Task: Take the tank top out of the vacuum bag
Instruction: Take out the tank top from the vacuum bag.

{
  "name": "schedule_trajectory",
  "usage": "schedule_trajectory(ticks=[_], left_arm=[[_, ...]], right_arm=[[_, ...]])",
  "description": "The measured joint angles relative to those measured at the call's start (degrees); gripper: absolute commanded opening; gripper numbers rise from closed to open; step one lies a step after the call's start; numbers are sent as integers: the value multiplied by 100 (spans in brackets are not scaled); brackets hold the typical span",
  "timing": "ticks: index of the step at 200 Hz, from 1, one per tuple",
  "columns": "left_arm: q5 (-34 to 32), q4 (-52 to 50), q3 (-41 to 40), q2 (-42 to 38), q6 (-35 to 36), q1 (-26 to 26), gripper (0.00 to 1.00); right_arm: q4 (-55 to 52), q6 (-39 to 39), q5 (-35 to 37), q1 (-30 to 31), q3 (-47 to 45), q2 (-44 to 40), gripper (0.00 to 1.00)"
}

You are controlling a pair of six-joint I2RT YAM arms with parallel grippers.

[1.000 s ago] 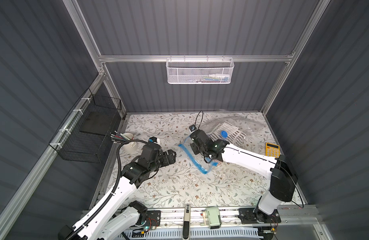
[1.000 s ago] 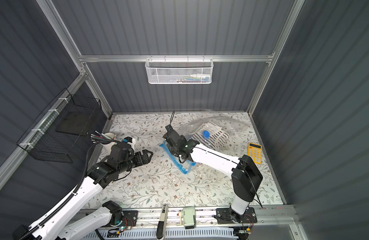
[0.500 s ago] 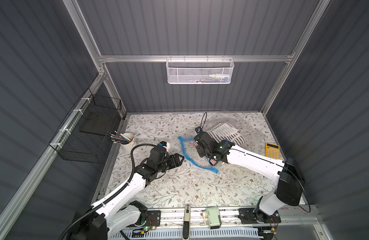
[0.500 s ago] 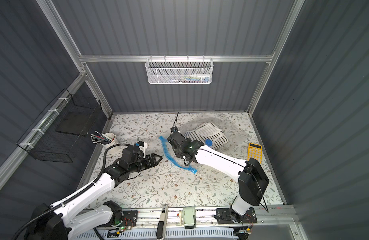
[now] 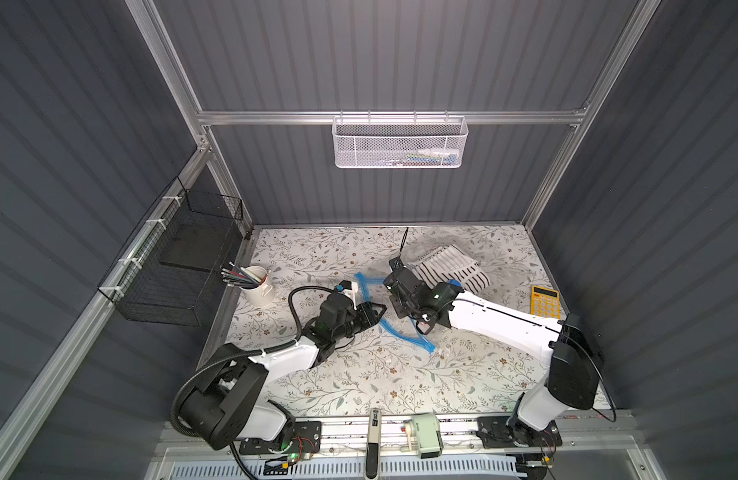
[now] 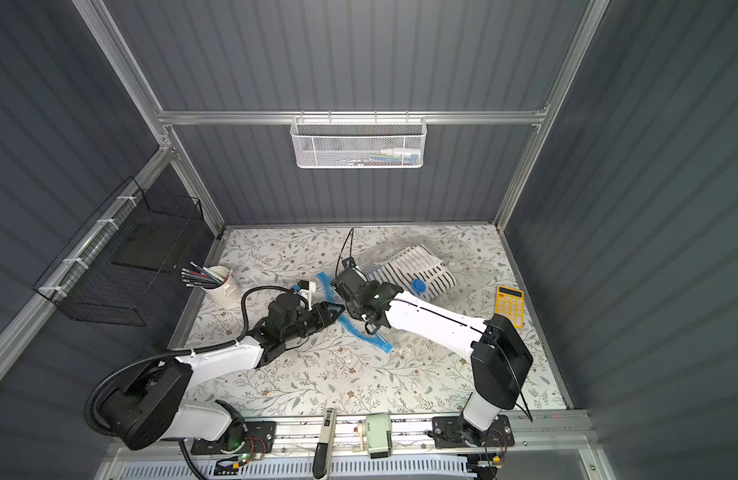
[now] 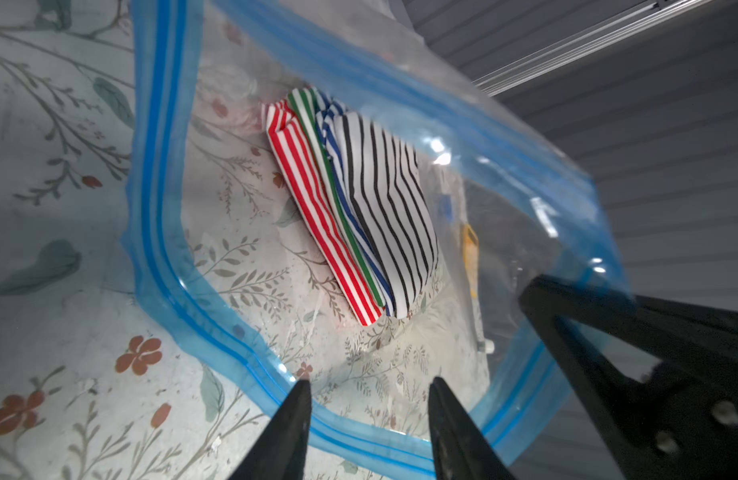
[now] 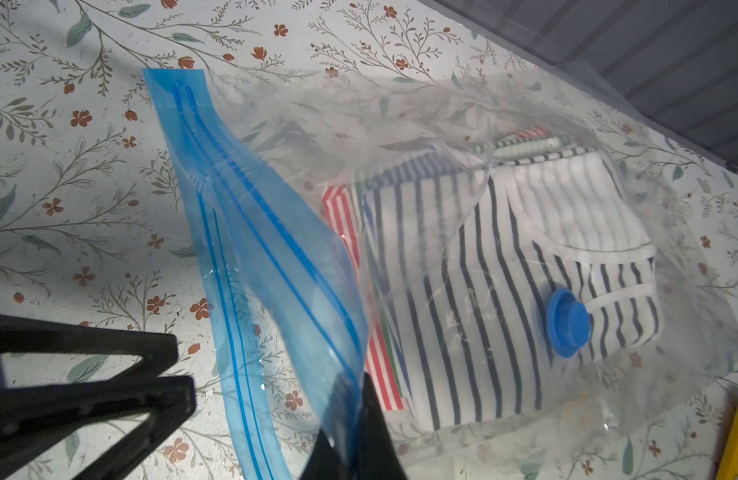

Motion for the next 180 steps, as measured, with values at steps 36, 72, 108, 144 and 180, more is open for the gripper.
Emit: schedule_trajectory(ticks=[36, 72, 108, 144, 180], left_arm=[[-44, 470, -39, 105, -173, -146, 45], [-70, 962, 0, 592, -310, -376, 42], [-175, 1029, 31, 782, -369, -647, 42], [-199, 1169, 302, 1095, -372, -699, 40], [-170, 1351, 686, 1808, -382, -702, 35]], right_arm=[[11, -63, 136, 39, 98, -33, 0], [85, -107, 240, 37, 197, -33, 0], [85, -131, 363, 37, 420, -22, 0], [149, -240, 417, 59, 538, -22, 0], [157, -323, 420, 160, 575, -22, 0]])
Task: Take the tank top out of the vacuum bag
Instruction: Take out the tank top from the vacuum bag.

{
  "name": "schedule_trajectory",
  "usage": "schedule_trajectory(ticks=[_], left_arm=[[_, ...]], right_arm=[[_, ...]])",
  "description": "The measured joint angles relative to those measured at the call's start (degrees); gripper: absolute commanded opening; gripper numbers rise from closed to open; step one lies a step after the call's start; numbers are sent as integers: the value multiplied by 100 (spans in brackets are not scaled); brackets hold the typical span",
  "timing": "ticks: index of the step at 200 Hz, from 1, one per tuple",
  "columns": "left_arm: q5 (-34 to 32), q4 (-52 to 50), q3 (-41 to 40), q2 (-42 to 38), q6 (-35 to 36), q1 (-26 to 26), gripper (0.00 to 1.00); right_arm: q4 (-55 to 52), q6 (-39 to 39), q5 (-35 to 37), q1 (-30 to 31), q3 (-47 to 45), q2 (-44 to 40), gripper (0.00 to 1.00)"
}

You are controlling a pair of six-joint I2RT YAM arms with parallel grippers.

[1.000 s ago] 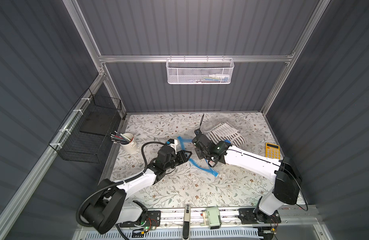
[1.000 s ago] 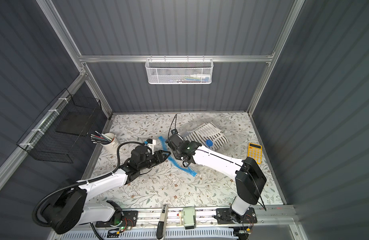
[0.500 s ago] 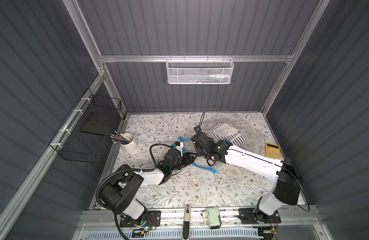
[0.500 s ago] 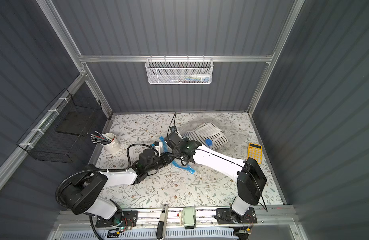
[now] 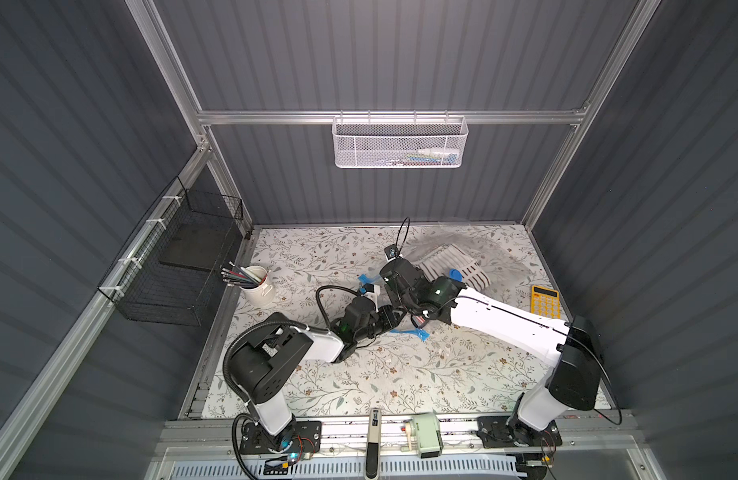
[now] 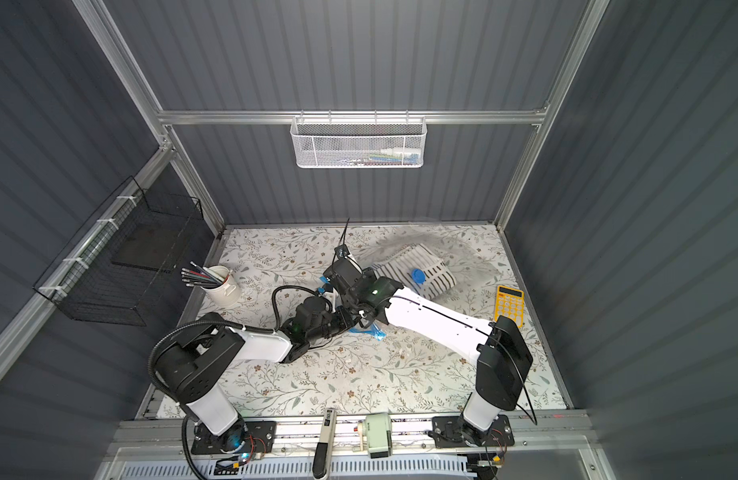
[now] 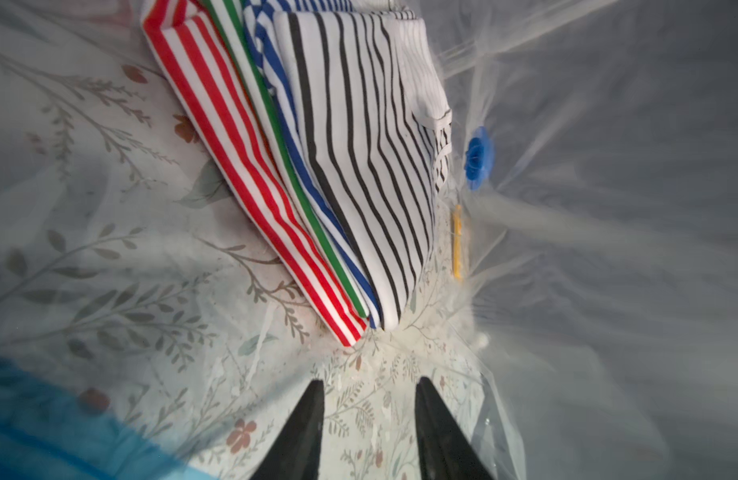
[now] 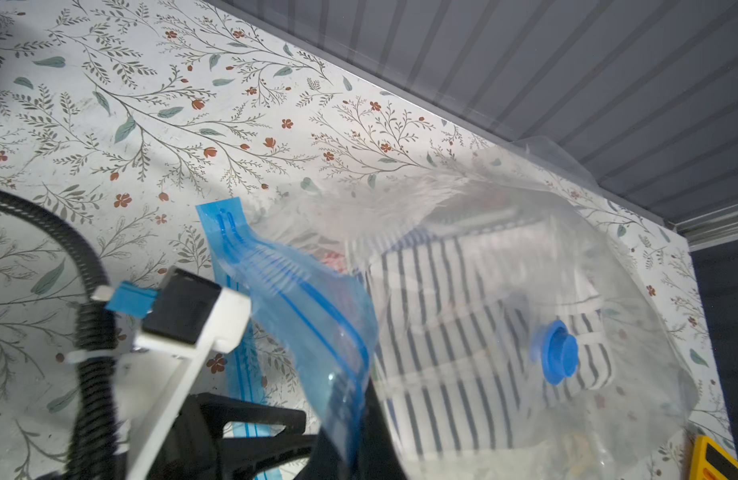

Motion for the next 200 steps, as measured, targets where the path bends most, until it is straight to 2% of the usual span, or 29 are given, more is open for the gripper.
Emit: schedule_trajectory(ticks=[122, 158, 182, 200], left_arm=[[-133, 168, 564, 675, -166, -186, 33], [-391, -20, 981, 807, -225, -184, 47], [-638, -157, 1021, 815, -295, -186, 51], [-732, -83, 1021, 866, -321, -186, 50]], right_arm=[[219, -17, 48, 149, -166, 2, 0], [461, 70, 120, 186, -581, -188, 0], [627, 98, 70, 223, -931, -413, 0], [667, 98, 44, 227, -997, -461, 0]])
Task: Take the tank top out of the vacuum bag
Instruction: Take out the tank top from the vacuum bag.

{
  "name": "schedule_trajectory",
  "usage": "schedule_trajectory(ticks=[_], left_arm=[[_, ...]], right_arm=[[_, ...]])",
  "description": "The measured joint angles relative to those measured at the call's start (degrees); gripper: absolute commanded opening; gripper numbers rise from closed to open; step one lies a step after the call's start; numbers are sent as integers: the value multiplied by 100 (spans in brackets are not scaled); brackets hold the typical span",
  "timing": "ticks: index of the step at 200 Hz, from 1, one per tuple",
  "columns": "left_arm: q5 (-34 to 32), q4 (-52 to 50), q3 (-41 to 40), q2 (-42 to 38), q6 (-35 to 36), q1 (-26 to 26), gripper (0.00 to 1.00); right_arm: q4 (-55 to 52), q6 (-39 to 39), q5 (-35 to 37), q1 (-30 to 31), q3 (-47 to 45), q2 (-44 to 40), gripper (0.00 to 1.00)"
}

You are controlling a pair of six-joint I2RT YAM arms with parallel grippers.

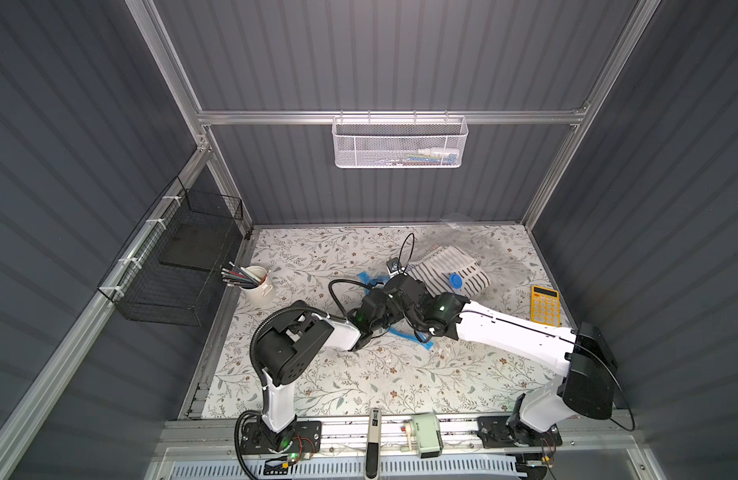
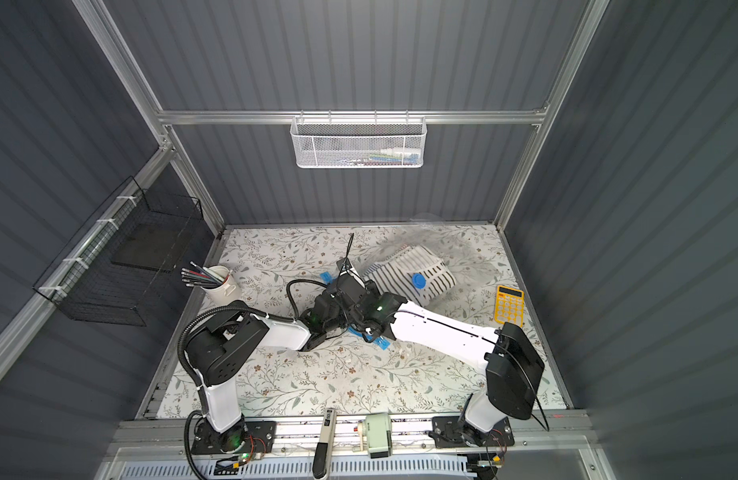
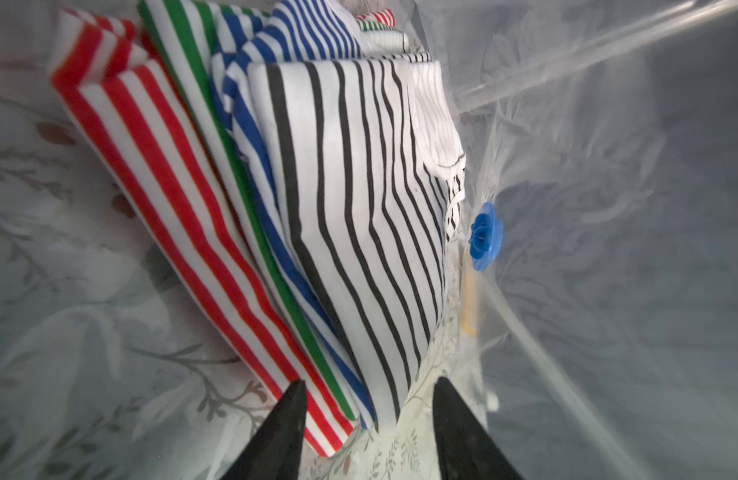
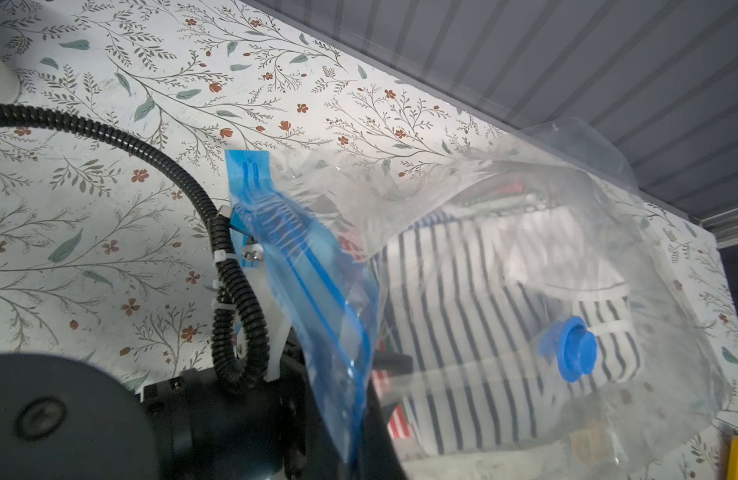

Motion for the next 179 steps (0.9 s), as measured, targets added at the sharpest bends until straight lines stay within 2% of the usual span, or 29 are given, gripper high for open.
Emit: schedule_trajectory(ticks=[65, 137, 179], left_arm=[[-118, 612, 151, 651, -400, 0, 39], [-289, 1099, 72, 614, -723, -66, 39], [-358, 1596, 76, 920, -1029, -173, 39]], right_arm=[[216, 7, -9, 0, -125, -52, 0], [356, 164, 0, 0, -293, -144, 0], [459, 260, -26, -4, -546, -332, 0]])
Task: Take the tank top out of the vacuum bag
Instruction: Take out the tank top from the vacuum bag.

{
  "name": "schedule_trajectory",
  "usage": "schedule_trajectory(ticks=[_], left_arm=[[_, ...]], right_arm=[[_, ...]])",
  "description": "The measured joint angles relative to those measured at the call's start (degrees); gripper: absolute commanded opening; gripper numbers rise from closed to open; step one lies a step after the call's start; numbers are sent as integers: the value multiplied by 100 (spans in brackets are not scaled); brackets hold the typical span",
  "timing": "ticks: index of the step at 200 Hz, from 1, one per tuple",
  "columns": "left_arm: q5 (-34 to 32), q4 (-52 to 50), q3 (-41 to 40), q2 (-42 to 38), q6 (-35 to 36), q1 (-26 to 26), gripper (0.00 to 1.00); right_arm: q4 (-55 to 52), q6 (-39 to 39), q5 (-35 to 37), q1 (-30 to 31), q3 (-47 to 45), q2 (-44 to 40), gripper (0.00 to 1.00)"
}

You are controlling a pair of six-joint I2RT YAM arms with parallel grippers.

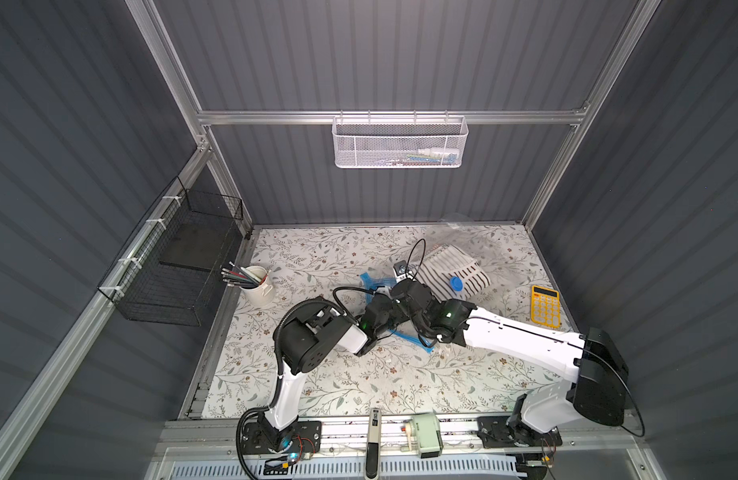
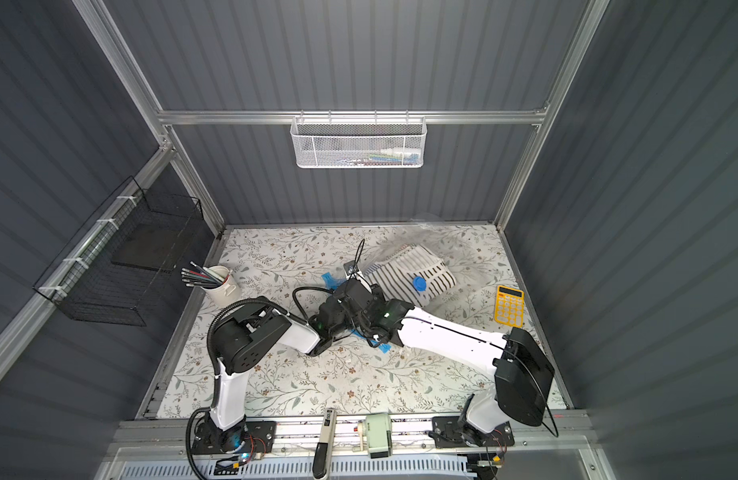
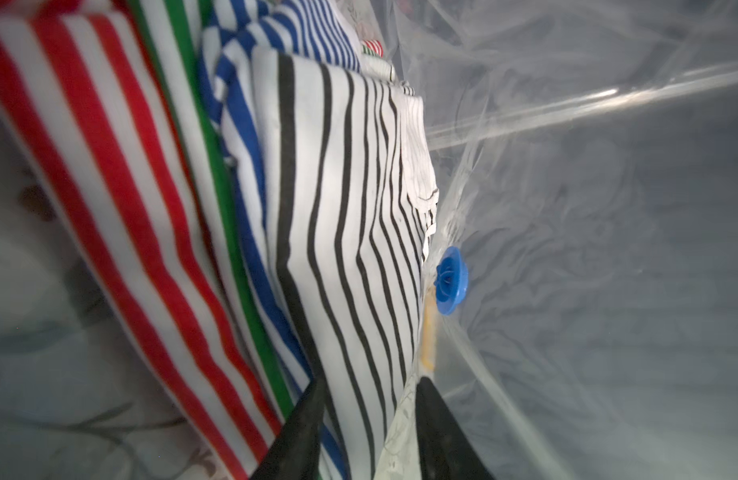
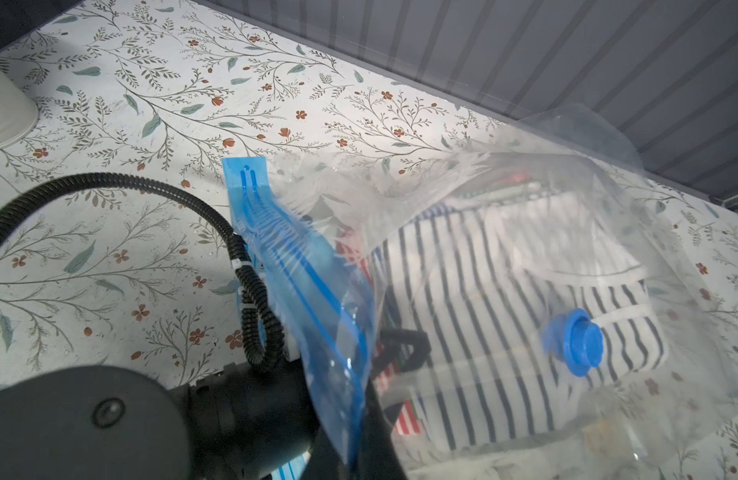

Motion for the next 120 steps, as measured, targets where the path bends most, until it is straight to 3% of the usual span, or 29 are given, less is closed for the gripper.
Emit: schedule_trajectory(ticks=[120], left_arm=[[-59, 186, 170, 323, -245, -4, 39]], right_arm=[[-4, 131, -68, -28, -57, -2, 0]])
